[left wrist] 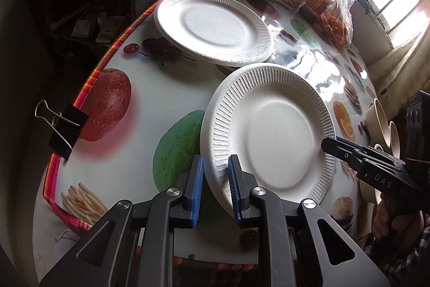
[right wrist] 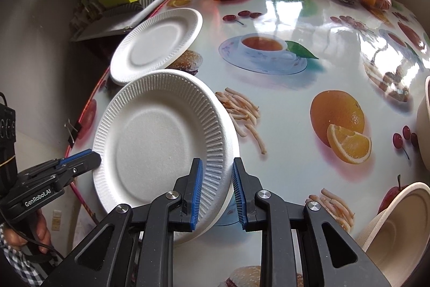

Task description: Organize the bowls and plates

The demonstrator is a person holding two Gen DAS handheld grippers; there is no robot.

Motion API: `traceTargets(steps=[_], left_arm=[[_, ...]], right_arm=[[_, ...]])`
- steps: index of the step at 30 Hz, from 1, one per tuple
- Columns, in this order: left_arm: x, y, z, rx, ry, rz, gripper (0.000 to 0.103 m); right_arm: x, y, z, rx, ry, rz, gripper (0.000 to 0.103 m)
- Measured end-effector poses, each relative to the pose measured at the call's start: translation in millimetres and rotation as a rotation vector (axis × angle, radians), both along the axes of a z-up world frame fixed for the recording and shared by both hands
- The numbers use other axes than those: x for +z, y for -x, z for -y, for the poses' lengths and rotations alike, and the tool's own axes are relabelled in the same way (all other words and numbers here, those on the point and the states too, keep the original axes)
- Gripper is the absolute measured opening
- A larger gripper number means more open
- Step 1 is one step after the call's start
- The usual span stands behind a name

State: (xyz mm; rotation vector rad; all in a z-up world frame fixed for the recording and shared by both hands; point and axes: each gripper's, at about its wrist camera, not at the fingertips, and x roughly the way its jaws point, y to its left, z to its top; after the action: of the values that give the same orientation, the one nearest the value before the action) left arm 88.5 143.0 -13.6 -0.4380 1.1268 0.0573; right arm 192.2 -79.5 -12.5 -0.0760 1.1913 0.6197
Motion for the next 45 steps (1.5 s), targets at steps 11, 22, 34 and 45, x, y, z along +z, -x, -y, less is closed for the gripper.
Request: traceTargets(steps=[11,22,34,45], left_arm=[[-3.7,0.3,-0.2,-0.002,0.009,-0.007,0.020],[-3.7,1.4,-1.5,0.002,0.013,0.000,0.020],[3.1,1.7,-10.7,0.017,0.001,0.031,0.030],[24.3,-4.8,-25.6,0.023,-0.097,0.124,0.042]], right_arm=[[-1.0,0.5,-0.6,0.002,0.013,0.011,0.023],[-1.0,-0.1,-0.7,-0.004,0.027,0.022,0.026],[8.8,-0.3,2.6,-0.020,0.013,0.048,0.042],[31.7,-17.6,12.6,-0.049,-0.027,0.110,0.051]])
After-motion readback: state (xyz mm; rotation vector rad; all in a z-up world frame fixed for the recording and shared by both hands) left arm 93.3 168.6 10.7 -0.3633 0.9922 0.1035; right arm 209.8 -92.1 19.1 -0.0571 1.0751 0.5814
